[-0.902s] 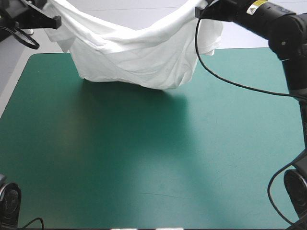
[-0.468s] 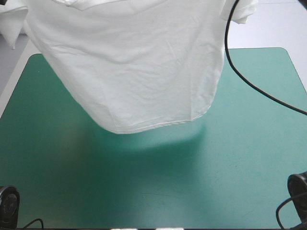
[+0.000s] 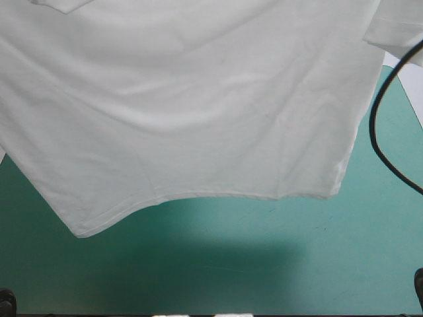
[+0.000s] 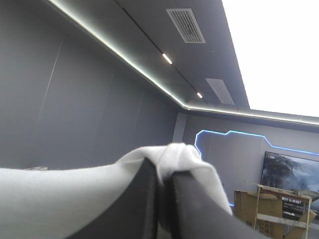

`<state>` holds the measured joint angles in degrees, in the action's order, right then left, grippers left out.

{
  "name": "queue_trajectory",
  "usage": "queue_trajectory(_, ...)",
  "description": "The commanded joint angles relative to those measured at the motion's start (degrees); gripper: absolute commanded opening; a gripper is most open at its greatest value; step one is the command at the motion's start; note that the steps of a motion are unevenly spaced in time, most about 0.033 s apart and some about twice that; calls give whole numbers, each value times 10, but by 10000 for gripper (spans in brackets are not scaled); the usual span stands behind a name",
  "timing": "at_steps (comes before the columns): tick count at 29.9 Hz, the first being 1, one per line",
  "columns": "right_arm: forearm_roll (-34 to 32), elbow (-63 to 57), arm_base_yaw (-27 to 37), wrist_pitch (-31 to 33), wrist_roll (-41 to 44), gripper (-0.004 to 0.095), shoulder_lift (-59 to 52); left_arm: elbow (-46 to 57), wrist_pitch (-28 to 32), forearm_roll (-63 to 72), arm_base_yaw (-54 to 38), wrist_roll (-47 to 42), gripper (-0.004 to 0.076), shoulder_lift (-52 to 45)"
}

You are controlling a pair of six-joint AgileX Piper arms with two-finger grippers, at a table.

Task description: Fold the cloth

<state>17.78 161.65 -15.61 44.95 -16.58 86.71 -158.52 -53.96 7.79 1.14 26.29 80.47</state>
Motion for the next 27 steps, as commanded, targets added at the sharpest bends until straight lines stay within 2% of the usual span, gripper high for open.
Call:
queue_trajectory(1,-2,-7,0,-38,-7,-17,9,22,22,1,0,0,19,21)
queue_trajectory(13,-62,-125,0,-28,69,-17,141,190,23,1,0,-31,19,125)
queue_trajectory(16,-62,-140,0,-48,69,-18,201,230,30,1,0,-31,19,163)
queue_trajectory(23,-54,-140,0,-132,69,-17,349,292,98,54,0,-32,19,258)
queue_trajectory(27,-41,-140,0,-145,71,-16,415,297,113,106,0,-32,19,325)
